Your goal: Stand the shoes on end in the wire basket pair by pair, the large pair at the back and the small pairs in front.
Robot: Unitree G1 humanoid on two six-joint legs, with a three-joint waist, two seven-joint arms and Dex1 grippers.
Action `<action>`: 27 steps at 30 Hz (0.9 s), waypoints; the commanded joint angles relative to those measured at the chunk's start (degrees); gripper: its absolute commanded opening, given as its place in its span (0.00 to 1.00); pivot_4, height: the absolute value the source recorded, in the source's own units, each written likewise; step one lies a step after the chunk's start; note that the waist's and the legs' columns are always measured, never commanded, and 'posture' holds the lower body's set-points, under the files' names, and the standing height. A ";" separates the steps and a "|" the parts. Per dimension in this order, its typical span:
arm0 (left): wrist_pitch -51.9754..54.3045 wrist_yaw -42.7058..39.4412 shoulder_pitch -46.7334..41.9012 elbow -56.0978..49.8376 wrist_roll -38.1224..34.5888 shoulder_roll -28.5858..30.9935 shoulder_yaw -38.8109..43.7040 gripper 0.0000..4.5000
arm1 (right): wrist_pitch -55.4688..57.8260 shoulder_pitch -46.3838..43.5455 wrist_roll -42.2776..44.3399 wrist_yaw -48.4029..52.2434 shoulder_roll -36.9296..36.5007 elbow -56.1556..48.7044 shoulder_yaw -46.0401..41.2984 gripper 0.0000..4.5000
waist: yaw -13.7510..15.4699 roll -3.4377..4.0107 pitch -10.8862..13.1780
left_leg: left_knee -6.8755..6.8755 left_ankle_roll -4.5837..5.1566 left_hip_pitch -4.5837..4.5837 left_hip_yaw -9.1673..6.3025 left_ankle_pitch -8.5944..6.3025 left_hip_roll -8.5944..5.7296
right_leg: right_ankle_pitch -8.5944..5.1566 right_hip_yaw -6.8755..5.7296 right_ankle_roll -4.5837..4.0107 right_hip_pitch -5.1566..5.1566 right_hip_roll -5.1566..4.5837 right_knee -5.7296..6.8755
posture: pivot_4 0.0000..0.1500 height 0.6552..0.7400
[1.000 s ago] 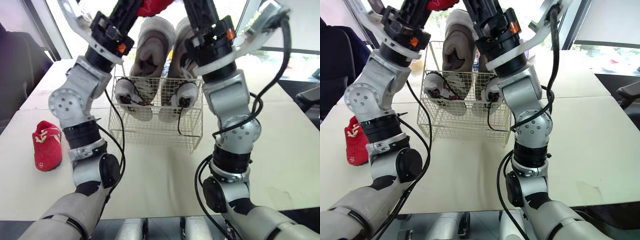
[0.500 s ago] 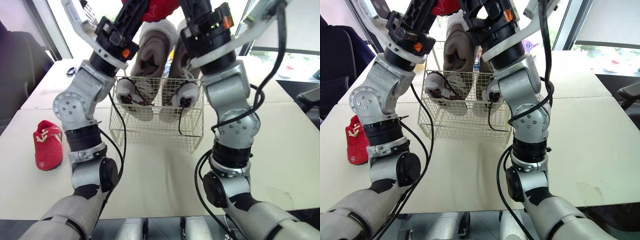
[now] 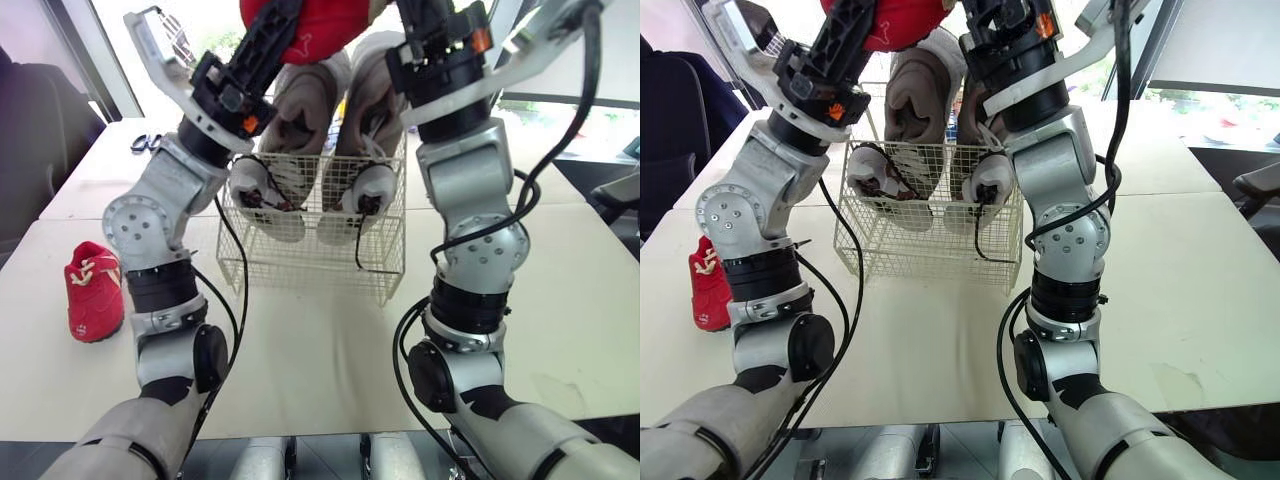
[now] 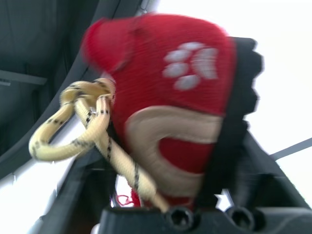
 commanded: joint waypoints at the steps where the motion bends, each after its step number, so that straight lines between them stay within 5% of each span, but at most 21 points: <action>1: 0.12 -0.33 0.10 -1.98 -1.09 1.01 -0.90 0.06 | 0.30 -1.73 1.63 0.80 -0.12 -1.79 0.34 0.29 | 0.04 0.00 0.00 | 0.00 0.00 0.00 0.00 0.00 0.00 | 0.00 0.00 0.00 0.01 0.00 0.00 | 1.00 0.01; 3: 0.18 -0.66 0.70 -2.11 -0.82 2.18 -0.85 0.06 | 0.64 -1.75 1.88 0.76 -0.24 -1.96 0.48 0.12 | 0.05 0.00 0.00 | 0.01 0.00 0.00 0.00 0.00 0.00 | 0.00 0.00 0.00 0.02 0.00 0.00 | 1.00 0.01; 5: 0.17 -1.81 1.38 -1.83 0.94 4.26 -1.00 0.06 | 1.29 -1.62 2.03 0.75 -0.41 -2.47 0.91 0.11 | 0.01 0.00 0.00 | 0.01 0.01 0.00 0.00 0.00 0.00 | 0.00 0.00 0.00 0.02 0.00 0.00 | 1.00 0.01; 9: 1.58 -5.36 3.26 -2.00 5.89 10.86 -3.51 0.46 | 1.88 -1.20 0.85 1.04 -0.75 -3.39 2.03 0.11 | -0.18 0.01 0.00 | -0.03 0.01 0.01 0.01 0.00 0.00 | 0.00 0.01 -0.01 -0.02 0.01 0.00 | 1.00 0.01; 11: 0.65 -8.31 7.08 -6.41 16.79 17.60 -10.48 0.67 | 1.91 -1.14 -0.56 1.82 -1.45 -4.03 2.95 0.11 | -0.33 0.01 0.00 | -0.06 0.01 0.01 0.00 0.00 0.01 | -0.01 0.00 -0.01 -0.05 0.03 0.01 | 1.00 0.01; 14: 0.63 -13.82 14.19 -13.60 23.40 26.27 -14.93 0.67 | 1.92 -1.12 -3.87 2.85 -3.63 -5.26 4.42 0.11 | -0.39 0.15 0.00 | -0.13 0.00 0.01 0.03 0.00 0.01 | -0.01 0.04 -0.02 -0.07 0.03 -0.04 | 1.00 0.01; 23: 5.65 -8.00 21.21 -26.34 28.03 40.75 -10.66 0.67 | 12.17 1.95 -19.24 8.62 -9.99 -5.13 24.64 0.11 | -0.04 0.17 0.00 | -0.28 0.00 0.10 -0.04 0.00 0.04 | -0.01 0.03 -0.05 -0.06 0.03 -0.10 | 1.00 0.01; 27: 8.38 -7.39 24.44 -28.67 20.24 40.04 -4.76 0.67 | 21.86 2.95 -1.85 37.14 -46.08 6.28 -6.47 0.11 | 3.15 -0.28 0.48 | 0.12 0.09 -0.14 -0.57 -0.04 -0.25 | -0.01 -0.05 -0.02 0.17 0.03 -0.45 | 1.00 0.01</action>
